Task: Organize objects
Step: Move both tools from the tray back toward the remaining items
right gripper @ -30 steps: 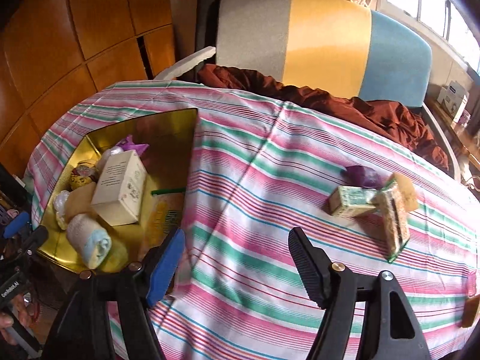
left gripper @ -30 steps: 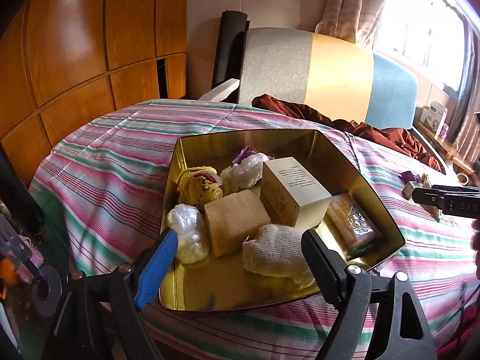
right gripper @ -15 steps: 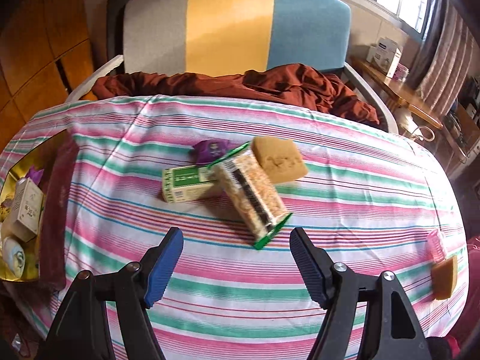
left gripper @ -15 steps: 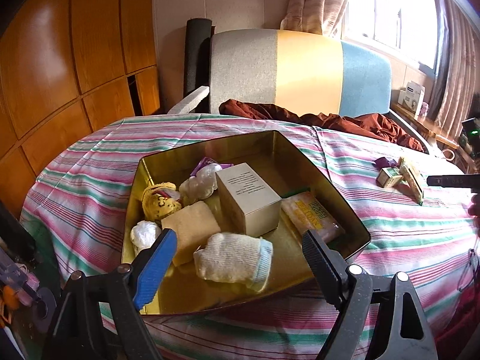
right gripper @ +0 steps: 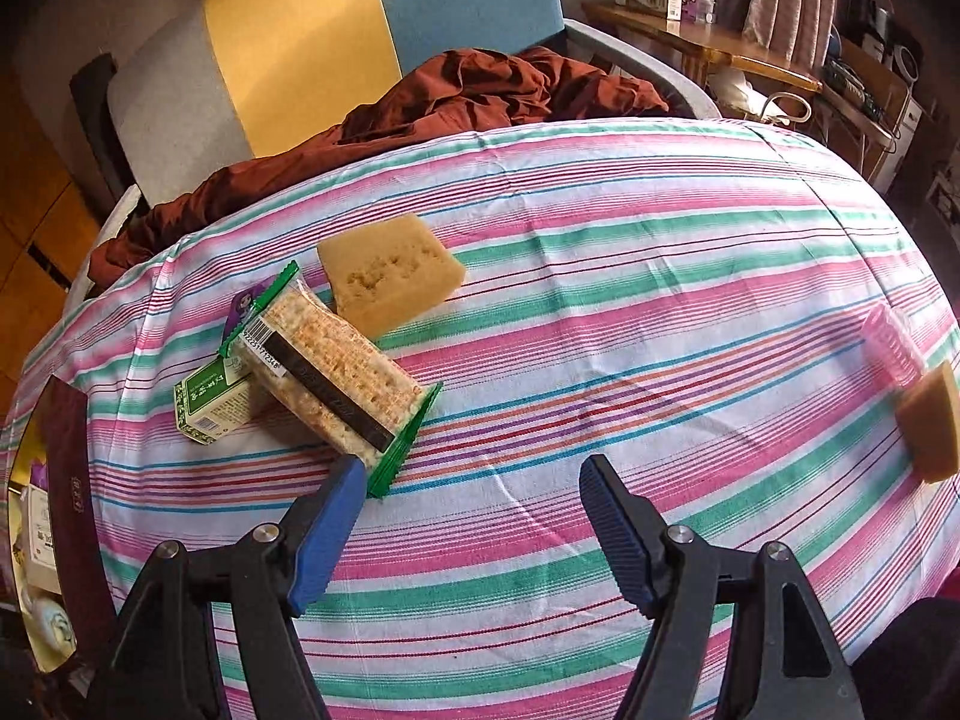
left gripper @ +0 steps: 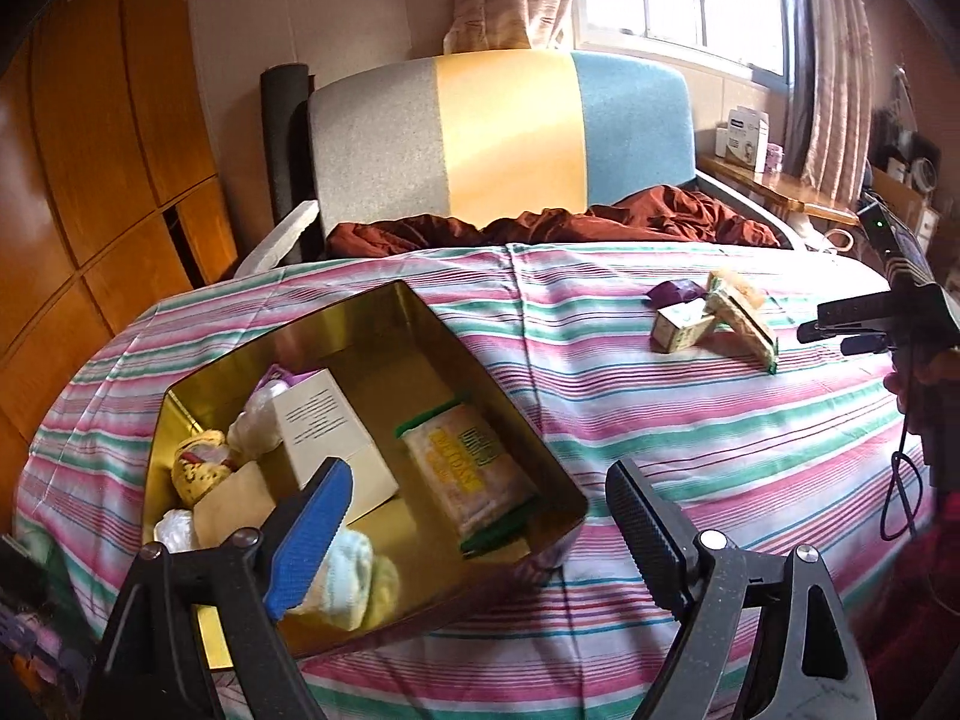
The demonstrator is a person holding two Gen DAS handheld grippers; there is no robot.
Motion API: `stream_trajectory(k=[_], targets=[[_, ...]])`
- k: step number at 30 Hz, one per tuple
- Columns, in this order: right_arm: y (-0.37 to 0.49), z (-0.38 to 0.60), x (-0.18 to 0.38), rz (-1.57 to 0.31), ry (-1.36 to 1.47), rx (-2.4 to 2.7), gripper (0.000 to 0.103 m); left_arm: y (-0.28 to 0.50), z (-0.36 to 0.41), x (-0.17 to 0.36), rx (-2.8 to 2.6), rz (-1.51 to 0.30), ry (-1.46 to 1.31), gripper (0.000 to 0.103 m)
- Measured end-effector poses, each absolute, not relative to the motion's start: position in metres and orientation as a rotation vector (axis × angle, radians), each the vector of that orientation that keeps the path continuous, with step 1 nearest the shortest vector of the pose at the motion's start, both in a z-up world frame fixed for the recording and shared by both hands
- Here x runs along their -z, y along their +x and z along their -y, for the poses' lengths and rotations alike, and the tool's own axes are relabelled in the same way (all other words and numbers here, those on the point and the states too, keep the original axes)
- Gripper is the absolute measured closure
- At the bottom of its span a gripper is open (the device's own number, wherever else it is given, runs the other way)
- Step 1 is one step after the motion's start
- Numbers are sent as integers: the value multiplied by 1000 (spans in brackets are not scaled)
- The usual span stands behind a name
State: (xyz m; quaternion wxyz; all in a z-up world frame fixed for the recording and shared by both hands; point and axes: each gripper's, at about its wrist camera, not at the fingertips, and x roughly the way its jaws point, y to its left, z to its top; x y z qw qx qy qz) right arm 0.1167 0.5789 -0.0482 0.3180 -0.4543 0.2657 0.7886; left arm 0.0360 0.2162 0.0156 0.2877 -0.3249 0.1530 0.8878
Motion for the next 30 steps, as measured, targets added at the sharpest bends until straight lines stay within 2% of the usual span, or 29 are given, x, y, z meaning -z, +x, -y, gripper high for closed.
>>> stream_trajectory(k=[7,14,18,23,30], targets=[[125,-584,44,-716,-1157,-2042,28,40,-266,-8,-2256,-396,-896,16],[137,-599,48,-869,-1130,-2007,28,39,-308,0,-2212,-439,-885,16],[137,-598,47,-885,-1130,-2016,28,31,-334,6,-2196,-499,-865,16],[136,-598,47,-917,-1132,-2026,28,14,-373,12,-2152,-575,-834,22],[138,-601,48,-986,-1130,-2037,28,-16,-427,32,-2075,-648,-838,22]])
